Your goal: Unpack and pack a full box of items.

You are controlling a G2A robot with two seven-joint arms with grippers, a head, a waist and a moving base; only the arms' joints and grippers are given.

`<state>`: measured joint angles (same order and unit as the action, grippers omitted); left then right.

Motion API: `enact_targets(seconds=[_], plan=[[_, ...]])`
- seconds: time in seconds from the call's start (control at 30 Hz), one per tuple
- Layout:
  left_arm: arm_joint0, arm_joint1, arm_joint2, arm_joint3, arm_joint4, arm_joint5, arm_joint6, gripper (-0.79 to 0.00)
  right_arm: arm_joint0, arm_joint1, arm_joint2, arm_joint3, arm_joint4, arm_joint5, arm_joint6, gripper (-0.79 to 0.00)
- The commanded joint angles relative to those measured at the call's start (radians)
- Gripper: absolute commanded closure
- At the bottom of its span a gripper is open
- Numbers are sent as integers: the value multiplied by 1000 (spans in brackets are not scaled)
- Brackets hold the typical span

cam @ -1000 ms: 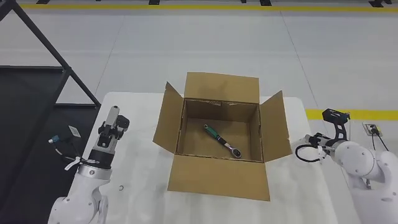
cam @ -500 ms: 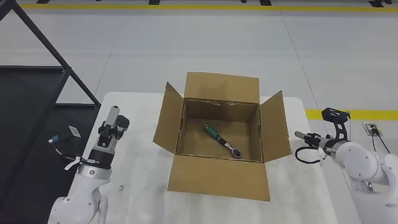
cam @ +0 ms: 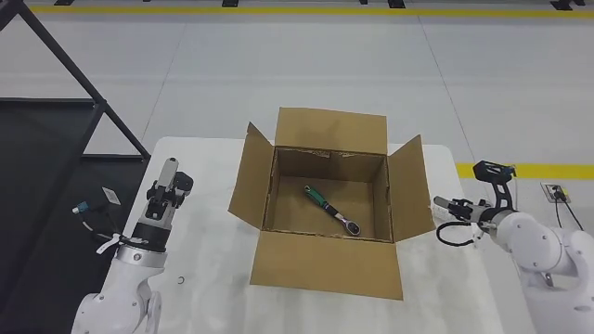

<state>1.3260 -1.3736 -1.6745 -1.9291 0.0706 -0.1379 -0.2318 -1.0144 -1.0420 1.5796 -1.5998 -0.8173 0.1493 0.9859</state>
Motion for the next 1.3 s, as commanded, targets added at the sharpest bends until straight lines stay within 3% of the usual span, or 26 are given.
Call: enact_targets(seconds=[0.0,0.23,0.37,0.9,1.03,1.27], plan=[[0,0,0,0,0,0,0,-785,0,0,-1,2,2,7,0,-776],[0,0,0,0,0,0,0,-785,11,-1,25,48,61,84,-19,-739],[0,0,0,0,0,0,0,-785,17,-1,36,75,104,97,-6,-785],[0,0,0,0,0,0,0,-785,96,5,-18,191,130,138,113,-785],[0,0,0,0,0,0,0,-785,97,5,-8,173,133,150,31,-785],[0,0,0,0,0,0,0,-785,-3,6,86,-51,239,103,-140,-785]])
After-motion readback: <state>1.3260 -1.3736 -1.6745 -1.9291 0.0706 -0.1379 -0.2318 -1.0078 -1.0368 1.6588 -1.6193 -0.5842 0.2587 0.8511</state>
